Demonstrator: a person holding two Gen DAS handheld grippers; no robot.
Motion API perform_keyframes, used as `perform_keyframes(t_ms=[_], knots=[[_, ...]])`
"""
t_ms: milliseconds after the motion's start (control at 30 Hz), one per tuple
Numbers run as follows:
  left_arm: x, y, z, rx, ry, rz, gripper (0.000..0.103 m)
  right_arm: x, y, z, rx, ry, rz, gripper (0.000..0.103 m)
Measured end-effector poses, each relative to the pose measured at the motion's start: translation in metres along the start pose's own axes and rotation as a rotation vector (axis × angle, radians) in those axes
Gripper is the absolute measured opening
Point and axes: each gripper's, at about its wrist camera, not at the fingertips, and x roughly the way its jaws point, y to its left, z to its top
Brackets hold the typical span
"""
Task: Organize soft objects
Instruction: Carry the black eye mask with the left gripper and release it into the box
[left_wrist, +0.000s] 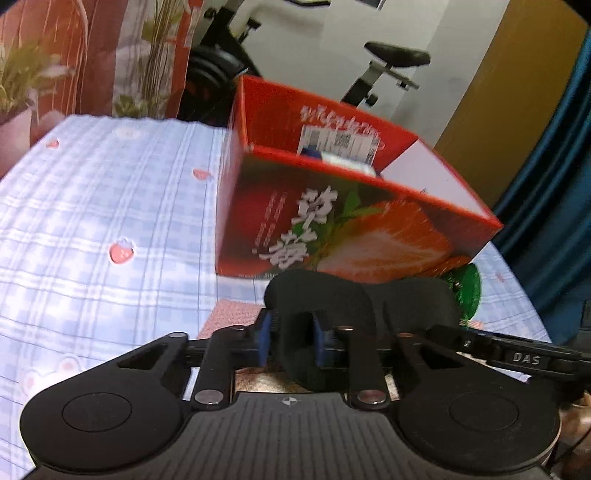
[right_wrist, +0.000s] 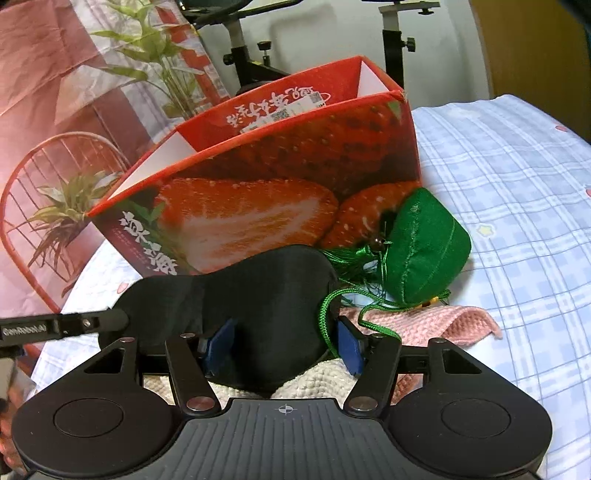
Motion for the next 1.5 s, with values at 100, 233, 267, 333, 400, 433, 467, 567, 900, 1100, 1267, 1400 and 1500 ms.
perform_keyframes(t_ms=[100, 233, 267, 333, 400, 433, 467, 567, 900, 1100, 1267, 1400, 1500], knots=[[-0.015, 0.003, -0.003, 0.000, -0.025, -0.003, 0.017, -0.005, -0.002, -0.001, -0.002, -0.003, 0.000, 0.057], [-0.032, 0.009, -0.016, -0.006, -0.049, 0.032, 0.016, -0.014, -0.005, -0.005, -0.009, -0.017, -0.016, 0.056], [-0.034, 0.012, -0.020, -0.014, -0.049, 0.043, 0.016, -0.016, -0.005, -0.005, -0.010, -0.022, -0.020, 0.056], [-0.036, 0.021, -0.027, -0.036, -0.041, 0.070, 0.016, -0.020, -0.006, -0.005, -0.011, -0.031, -0.028, 0.056], [-0.035, 0.030, -0.035, -0.053, -0.026, 0.099, 0.016, -0.025, -0.006, -0.006, -0.018, -0.045, -0.039, 0.056], [-0.034, 0.034, -0.039, -0.064, -0.020, 0.112, 0.016, -0.026, -0.005, -0.006, -0.022, -0.049, -0.041, 0.056], [-0.033, 0.039, -0.042, -0.088, -0.012, 0.118, 0.016, -0.027, -0.004, -0.005, -0.028, -0.054, -0.043, 0.056], [-0.031, 0.052, -0.049, -0.131, 0.002, 0.119, 0.016, -0.027, 0.003, -0.002, -0.057, -0.063, -0.035, 0.056], [-0.021, 0.058, -0.061, -0.153, 0.032, 0.121, 0.017, 0.007, 0.035, 0.011, -0.184, -0.010, 0.028, 0.056], [-0.014, 0.059, -0.059, -0.163, 0.020, 0.110, 0.017, 0.035, 0.033, 0.019, -0.155, 0.052, 0.074, 0.056], [-0.016, 0.061, -0.061, -0.165, 0.015, 0.107, 0.017, 0.040, 0.033, 0.020, -0.137, 0.072, 0.093, 0.057], [-0.017, 0.059, -0.062, -0.160, 0.012, 0.114, 0.017, 0.038, 0.032, 0.017, -0.101, 0.065, 0.105, 0.054], [-0.017, 0.060, -0.061, -0.165, 0.013, 0.113, 0.017, 0.031, 0.037, 0.015, -0.105, 0.054, 0.126, 0.043]])
